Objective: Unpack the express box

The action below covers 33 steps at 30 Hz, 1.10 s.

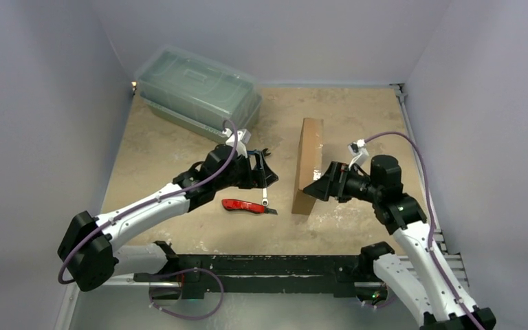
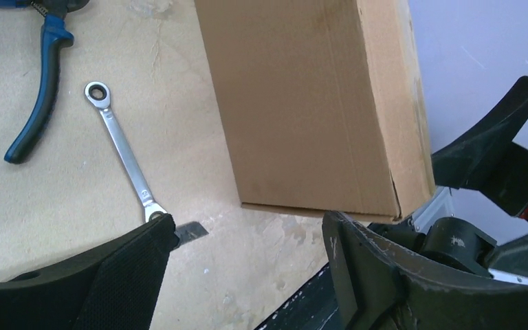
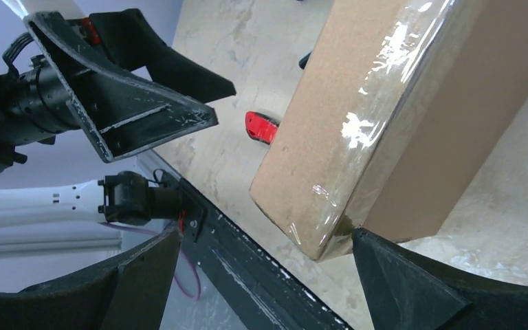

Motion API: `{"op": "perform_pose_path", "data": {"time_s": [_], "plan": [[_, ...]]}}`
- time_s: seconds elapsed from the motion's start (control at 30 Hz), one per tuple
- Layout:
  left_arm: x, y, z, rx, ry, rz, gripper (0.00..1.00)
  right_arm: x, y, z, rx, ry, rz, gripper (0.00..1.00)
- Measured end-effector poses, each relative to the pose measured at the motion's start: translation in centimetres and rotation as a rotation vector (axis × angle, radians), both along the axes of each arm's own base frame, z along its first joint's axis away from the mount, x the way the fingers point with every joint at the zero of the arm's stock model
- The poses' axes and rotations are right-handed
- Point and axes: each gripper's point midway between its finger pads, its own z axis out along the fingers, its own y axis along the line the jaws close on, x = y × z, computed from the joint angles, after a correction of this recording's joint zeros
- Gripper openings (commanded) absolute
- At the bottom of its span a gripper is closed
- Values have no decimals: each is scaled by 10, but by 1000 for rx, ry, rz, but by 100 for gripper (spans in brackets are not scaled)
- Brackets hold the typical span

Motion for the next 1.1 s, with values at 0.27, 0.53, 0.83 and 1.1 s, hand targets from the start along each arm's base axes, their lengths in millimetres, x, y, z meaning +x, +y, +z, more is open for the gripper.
{"op": "perform_pose_path", "data": {"time_s": [0.27, 0.53, 0.83, 1.1], "plan": [[11, -10, -1, -17, -18, 1, 79, -7, 25, -8, 51, 47, 25, 97], [24, -16, -9, 21, -9, 6, 81, -8, 59, -4, 147, 56, 69, 98], [49, 52, 11, 168, -82, 143, 85, 2, 62, -4, 17, -18, 49, 99], [43, 129, 54, 267, -203, 322, 89, -4, 52, 82, -53, -391, 163, 99]]}}
